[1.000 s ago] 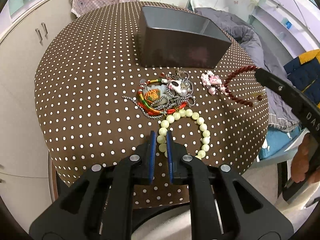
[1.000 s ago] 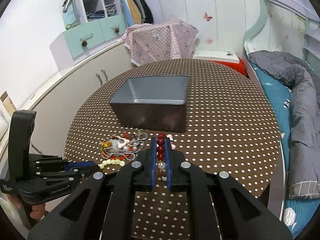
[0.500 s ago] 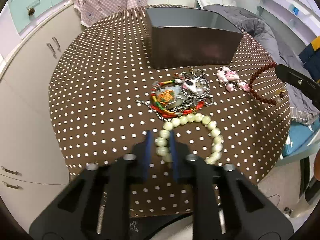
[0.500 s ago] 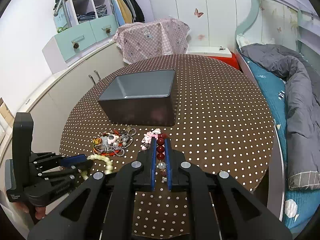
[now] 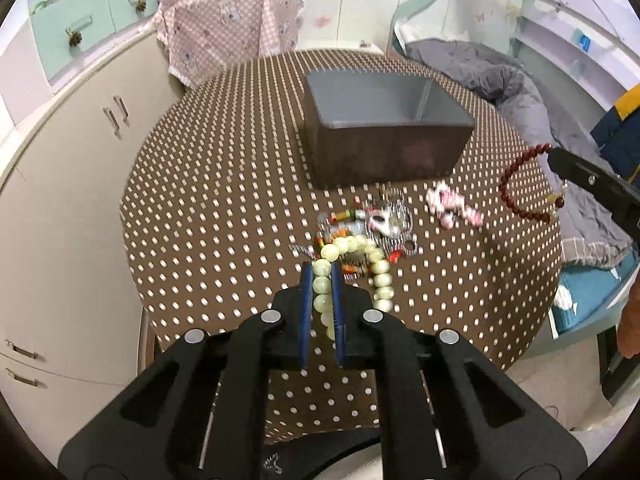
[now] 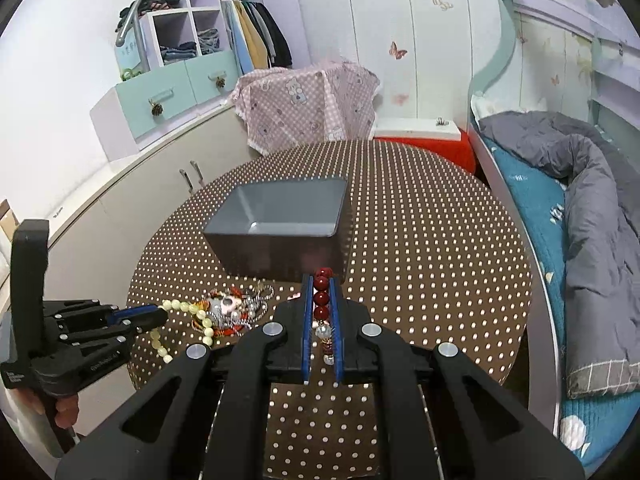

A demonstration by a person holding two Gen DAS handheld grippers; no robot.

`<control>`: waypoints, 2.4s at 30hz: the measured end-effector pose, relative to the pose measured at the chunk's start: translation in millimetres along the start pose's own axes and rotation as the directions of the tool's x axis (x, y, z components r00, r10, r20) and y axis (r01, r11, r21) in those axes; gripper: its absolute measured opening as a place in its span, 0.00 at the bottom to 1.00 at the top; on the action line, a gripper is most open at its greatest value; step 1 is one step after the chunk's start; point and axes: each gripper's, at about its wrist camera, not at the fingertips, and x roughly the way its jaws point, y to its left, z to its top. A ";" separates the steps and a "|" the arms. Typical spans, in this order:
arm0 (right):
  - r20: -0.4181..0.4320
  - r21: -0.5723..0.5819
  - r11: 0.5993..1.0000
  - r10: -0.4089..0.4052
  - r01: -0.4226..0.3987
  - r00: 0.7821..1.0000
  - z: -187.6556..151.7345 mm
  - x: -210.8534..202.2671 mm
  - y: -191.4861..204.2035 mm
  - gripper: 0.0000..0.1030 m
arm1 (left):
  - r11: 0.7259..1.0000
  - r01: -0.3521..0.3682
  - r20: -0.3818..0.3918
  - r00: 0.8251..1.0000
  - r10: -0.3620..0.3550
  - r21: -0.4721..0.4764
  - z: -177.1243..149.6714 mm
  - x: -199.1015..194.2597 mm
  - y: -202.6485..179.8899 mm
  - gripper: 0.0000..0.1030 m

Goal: Organize jewelry
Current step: 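Lift both bracelets and carry them over the grey tin box, then lower both bracelets into the tin box and open both tools, then withdraw both open tools from the tin box back toward the jewelry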

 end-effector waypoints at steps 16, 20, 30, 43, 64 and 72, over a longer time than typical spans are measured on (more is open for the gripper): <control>0.128 -0.073 0.997 0.017 -0.008 0.992 48.9 0.6 14.9 0.06 | 0.999 -0.016 0.166 0.986 0.010 0.036 51.3 -31.9 -5.2 0.09; 0.137 -0.082 0.997 0.026 -0.015 0.990 59.8 8.6 17.0 0.06 | 0.999 -0.014 0.208 0.978 0.006 0.037 69.6 -33.0 -8.7 0.09; 0.080 -0.084 0.995 0.051 -0.044 0.996 73.1 44.5 14.2 0.06 | 0.998 0.023 0.207 0.978 -0.034 0.059 107.3 -5.9 -23.2 0.09; 0.020 -0.068 0.997 0.046 -0.044 0.999 80.7 70.7 5.5 0.25 | 0.998 -0.003 0.127 0.992 -0.004 0.061 126.5 31.0 -28.2 0.70; 0.018 -0.047 0.999 -0.001 0.002 1.000 71.9 60.8 -4.0 0.57 | 0.999 -0.027 0.182 0.983 0.022 0.024 116.3 16.8 -25.4 0.79; 0.018 -0.045 0.999 -0.010 0.011 1.000 62.6 52.2 -2.6 0.59 | 1.000 -0.030 0.147 0.989 0.029 0.000 99.2 15.0 -17.5 0.79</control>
